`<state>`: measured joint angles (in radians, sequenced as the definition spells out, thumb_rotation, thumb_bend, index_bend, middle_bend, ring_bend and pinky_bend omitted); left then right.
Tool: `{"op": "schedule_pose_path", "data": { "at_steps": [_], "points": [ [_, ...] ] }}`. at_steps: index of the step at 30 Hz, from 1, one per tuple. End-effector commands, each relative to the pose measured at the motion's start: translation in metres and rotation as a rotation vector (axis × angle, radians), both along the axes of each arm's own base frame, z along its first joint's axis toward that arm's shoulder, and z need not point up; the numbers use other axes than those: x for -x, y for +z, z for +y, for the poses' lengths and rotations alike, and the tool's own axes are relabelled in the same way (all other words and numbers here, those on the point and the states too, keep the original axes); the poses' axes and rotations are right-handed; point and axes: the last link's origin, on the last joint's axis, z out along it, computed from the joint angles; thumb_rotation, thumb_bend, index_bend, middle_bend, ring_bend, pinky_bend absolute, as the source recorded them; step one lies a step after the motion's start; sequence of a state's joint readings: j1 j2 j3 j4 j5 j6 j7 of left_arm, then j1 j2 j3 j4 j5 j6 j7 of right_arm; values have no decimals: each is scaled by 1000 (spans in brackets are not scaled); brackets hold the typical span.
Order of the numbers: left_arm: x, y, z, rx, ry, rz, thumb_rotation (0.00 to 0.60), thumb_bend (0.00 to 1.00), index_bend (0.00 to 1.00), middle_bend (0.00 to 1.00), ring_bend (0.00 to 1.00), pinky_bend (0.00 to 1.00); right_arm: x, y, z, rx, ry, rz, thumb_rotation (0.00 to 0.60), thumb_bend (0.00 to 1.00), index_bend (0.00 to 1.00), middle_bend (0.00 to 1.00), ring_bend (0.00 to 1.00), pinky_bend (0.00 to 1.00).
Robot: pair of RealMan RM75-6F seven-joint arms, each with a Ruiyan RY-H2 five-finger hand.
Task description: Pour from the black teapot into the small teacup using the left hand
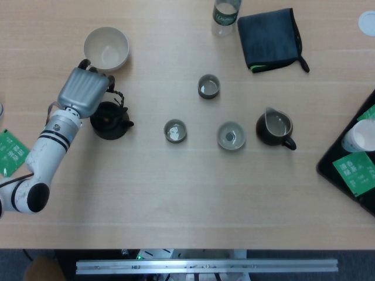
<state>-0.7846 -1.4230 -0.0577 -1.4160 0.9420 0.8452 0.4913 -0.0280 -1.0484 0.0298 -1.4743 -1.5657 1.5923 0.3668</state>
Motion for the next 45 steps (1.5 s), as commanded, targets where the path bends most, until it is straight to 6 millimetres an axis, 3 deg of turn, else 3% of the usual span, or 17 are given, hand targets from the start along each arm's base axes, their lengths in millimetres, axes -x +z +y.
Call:
{"op": "schedule_pose_path", "data": {
  "at_steps": [1,20,45],
  "points": [
    [0,4,-7,1,-14,6,197,206,375,430,299,136,0,0,0,0,2,0,600,0,358,386,232,231],
    [-5,2,-28,19,-55,27,198,206,386,430,299,136,0,0,1,3,2,-3,600,0,358,386,232,231],
    [-9,-6,-33,37,-80,62,198,205,473,515,357,136,2,0,0,1,-4,-6,600,0,358,385,232,231]
  ]
}}
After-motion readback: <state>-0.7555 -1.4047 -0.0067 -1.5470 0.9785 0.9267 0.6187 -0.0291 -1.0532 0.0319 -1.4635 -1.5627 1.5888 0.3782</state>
